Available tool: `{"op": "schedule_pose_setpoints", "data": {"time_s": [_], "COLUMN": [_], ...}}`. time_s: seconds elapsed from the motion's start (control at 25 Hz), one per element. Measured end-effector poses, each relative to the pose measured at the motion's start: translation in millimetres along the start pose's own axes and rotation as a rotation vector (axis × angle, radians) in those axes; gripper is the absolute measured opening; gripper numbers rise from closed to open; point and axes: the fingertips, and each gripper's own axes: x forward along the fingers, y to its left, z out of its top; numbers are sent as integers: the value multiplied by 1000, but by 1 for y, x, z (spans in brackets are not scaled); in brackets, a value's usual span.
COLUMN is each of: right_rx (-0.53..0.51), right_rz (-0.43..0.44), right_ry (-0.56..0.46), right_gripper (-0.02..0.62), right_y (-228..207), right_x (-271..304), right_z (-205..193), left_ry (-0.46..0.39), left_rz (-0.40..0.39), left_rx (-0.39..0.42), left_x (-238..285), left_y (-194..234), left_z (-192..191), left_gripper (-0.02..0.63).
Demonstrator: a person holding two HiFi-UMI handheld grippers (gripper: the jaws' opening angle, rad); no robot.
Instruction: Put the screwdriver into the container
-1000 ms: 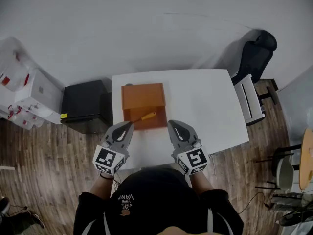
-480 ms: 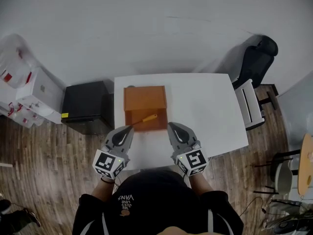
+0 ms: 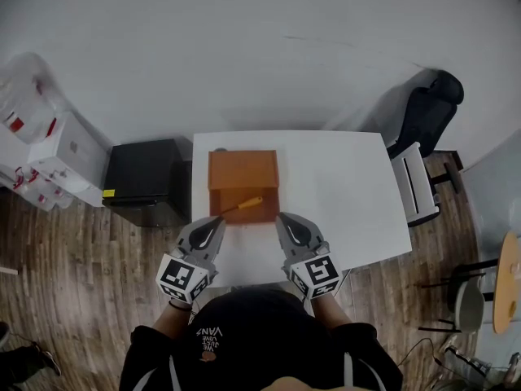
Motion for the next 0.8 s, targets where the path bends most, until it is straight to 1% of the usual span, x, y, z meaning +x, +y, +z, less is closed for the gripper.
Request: {"op": "schedule_pose_setpoints", "data": {"time_s": [0.52, 0.8], "right_rx": [-13, -16], "right_rz": [8, 14], "right_ry": [30, 26], "right_gripper": [11, 11], "right_y": [3, 5], "right_x": [0, 0], "right_z": [-7, -5], "left_ry": [1, 4], "left_rz": [2, 6], "left_rx": [5, 3], "left_x": [0, -1], "left_y": [-3, -5], "left_z": [0, -1], "left_gripper": [15, 15]}}
